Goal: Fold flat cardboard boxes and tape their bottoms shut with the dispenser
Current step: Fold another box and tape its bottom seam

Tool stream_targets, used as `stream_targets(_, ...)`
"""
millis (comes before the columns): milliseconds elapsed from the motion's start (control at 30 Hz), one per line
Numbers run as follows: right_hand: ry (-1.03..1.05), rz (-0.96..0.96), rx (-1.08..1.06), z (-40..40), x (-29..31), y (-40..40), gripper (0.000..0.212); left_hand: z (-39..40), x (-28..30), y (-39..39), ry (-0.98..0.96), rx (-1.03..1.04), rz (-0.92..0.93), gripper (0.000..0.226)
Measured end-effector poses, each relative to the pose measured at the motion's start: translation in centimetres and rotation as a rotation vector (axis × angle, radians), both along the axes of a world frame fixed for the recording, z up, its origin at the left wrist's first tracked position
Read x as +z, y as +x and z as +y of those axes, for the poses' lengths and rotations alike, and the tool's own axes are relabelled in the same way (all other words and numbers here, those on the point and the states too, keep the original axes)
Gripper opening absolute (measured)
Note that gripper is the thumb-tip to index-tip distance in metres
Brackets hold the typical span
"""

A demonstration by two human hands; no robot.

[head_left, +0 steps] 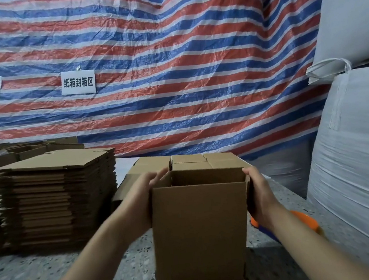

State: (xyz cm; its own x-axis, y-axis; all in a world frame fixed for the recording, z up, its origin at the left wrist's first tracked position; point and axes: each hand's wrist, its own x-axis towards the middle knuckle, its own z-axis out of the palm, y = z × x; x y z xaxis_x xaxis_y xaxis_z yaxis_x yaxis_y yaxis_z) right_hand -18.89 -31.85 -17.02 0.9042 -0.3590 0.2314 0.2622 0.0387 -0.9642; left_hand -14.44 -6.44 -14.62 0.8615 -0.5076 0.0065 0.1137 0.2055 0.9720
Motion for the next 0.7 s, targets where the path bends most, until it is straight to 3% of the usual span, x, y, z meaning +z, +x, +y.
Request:
stream_targets(133,0.033,-0.002,-0.003,0.4,-0.7,0.3,0.054,-1.5,-2.8,-0.8,0.090,0.121,-0.216,0.046)
stream_targets(233,0.125,0.021,0.042,0.8,-1.1,0.5,0.059,-2.7,-3.5,-0.5,0.166,0.315,-0.299,0.030)
stream_targets(333,0.213,0.030,0.072,0.6,-1.0,0.5,0.063,-3.3,-4.1,0.3,0.136,0.373,-0.171,0.018)
stream_targets(500,0.230,0.038,0.093,0.6,-0.3,0.4,0.060,-3.5,-3.7,1.2,-0.018,0.428,0.075,0.046)
stream_targets(700,0.343,0.128,0.085,0.8,-0.9,0.1,0.067,-3.7,-3.4,1.1,0.035,0.516,0.215,0.068)
